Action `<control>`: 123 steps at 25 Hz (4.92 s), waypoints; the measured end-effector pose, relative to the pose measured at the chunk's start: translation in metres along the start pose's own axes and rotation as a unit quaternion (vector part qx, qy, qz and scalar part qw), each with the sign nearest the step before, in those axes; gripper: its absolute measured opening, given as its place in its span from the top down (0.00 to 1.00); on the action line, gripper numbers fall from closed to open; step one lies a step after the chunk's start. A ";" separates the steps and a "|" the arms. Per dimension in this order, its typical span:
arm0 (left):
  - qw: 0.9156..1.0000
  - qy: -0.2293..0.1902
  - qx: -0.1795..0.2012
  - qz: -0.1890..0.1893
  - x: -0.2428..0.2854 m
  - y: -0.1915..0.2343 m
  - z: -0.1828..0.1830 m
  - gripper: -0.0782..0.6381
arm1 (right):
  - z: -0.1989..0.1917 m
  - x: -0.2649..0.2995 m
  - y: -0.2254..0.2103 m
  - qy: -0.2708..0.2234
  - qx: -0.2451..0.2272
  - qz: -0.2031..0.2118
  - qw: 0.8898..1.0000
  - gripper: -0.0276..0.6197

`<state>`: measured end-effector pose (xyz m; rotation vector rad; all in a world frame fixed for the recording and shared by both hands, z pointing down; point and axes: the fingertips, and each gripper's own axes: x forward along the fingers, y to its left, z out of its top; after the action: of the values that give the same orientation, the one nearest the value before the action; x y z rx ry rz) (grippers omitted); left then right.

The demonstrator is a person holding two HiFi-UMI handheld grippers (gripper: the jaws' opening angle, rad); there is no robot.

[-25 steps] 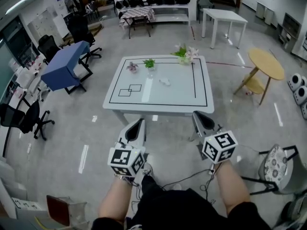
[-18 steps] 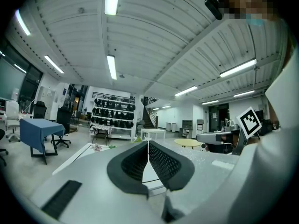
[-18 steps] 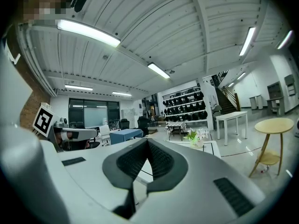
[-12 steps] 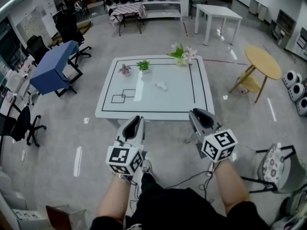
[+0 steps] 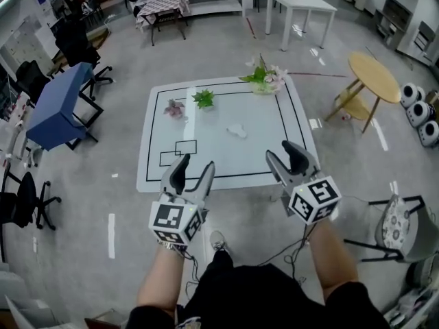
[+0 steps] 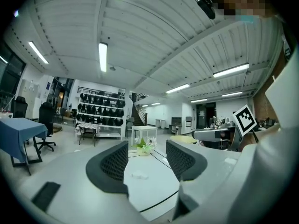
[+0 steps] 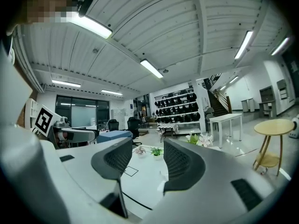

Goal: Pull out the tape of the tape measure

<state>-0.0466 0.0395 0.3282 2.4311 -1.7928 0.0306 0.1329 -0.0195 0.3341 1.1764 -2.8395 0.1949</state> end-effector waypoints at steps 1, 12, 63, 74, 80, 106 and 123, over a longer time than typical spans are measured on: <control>1.000 0.001 0.000 -0.004 0.006 0.011 0.000 0.56 | 0.000 0.011 -0.001 -0.001 0.003 -0.005 1.000 0.64; 0.999 0.010 -0.009 -0.041 0.043 0.106 0.005 0.55 | 0.002 0.100 0.000 -0.003 0.025 -0.047 0.999 0.64; 0.996 0.068 -0.057 -0.006 0.187 0.142 -0.070 0.55 | -0.155 0.238 -0.093 0.172 0.054 0.045 0.983 0.58; 0.992 0.099 -0.078 0.011 0.200 0.146 -0.109 0.55 | -0.222 0.256 -0.100 0.245 0.054 0.068 0.966 0.58; 0.989 0.115 -0.089 0.021 0.200 0.150 -0.128 0.55 | -0.252 0.263 -0.101 0.286 0.025 0.077 0.955 0.59; 0.986 0.128 -0.109 0.023 0.189 0.152 -0.147 0.55 | -0.290 0.269 -0.095 0.350 -0.068 0.041 0.933 0.75; 0.986 0.136 -0.092 -0.007 0.179 0.132 -0.138 0.55 | -0.228 0.256 -0.089 0.307 -0.005 0.062 0.950 0.76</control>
<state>-0.1115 -0.1543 0.4925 2.1905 -1.5860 0.1778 0.0171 -0.2293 0.5955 0.7553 -2.3494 0.4611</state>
